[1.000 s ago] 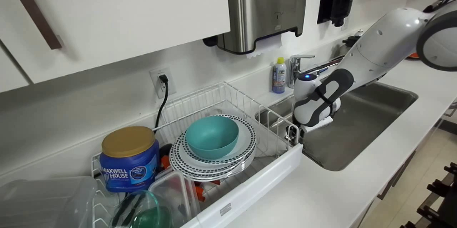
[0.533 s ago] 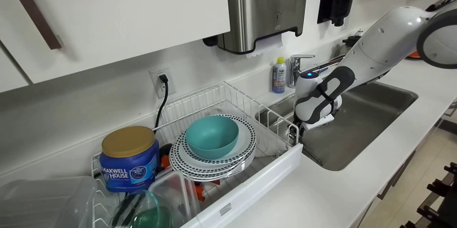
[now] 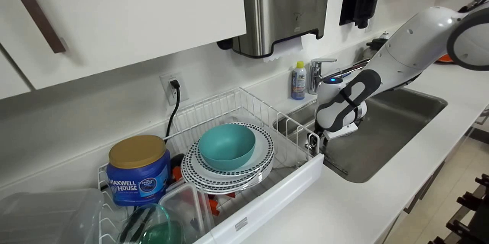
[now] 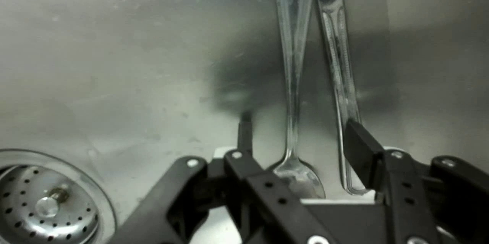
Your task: Open and close the faucet and then put the spoon in the sink on the dish rack
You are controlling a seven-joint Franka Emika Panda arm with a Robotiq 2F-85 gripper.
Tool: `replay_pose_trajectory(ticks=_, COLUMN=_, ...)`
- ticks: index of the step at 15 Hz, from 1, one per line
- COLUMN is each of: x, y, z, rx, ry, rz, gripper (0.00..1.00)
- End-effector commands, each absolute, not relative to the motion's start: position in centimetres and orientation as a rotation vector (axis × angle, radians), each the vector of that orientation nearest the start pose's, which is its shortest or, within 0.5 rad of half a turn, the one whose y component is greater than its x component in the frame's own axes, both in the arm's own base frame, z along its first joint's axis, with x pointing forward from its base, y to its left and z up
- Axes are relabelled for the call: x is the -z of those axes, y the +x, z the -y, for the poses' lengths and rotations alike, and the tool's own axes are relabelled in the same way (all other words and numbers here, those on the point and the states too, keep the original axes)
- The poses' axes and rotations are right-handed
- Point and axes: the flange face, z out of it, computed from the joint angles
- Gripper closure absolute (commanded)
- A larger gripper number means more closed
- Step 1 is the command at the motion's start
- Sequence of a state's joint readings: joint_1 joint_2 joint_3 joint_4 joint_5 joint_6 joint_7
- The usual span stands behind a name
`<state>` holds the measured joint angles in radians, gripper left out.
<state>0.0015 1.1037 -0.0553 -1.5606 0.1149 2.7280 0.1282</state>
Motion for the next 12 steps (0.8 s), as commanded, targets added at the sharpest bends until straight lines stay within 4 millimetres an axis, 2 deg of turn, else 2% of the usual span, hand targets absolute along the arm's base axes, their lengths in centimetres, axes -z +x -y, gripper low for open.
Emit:
replay_pose_trajectory(ticks=1, x=0.0, y=66.4, z=3.6, rx=0.079, ry=-3.075, rz=-0.411, gripper=0.1)
replay_pose_trajectory(ticks=3, x=-0.1, y=66.3, z=3.5, rx=0.084, ry=-3.057, rz=-0.404, gripper=0.06)
replay_pose_trajectory(ticks=6, x=-0.7, y=66.0, z=3.4, rx=0.102, ry=-3.032, rz=-0.399, gripper=0.06)
replay_pose_trajectory(ticks=8, x=-0.9, y=65.9, z=3.7, rx=0.116, ry=-3.045, rz=-0.418, gripper=0.01)
replay_pose_trajectory(ticks=12, x=-1.7, y=65.8, z=4.3, rx=0.146, ry=-3.072, rz=-0.429, gripper=0.0)
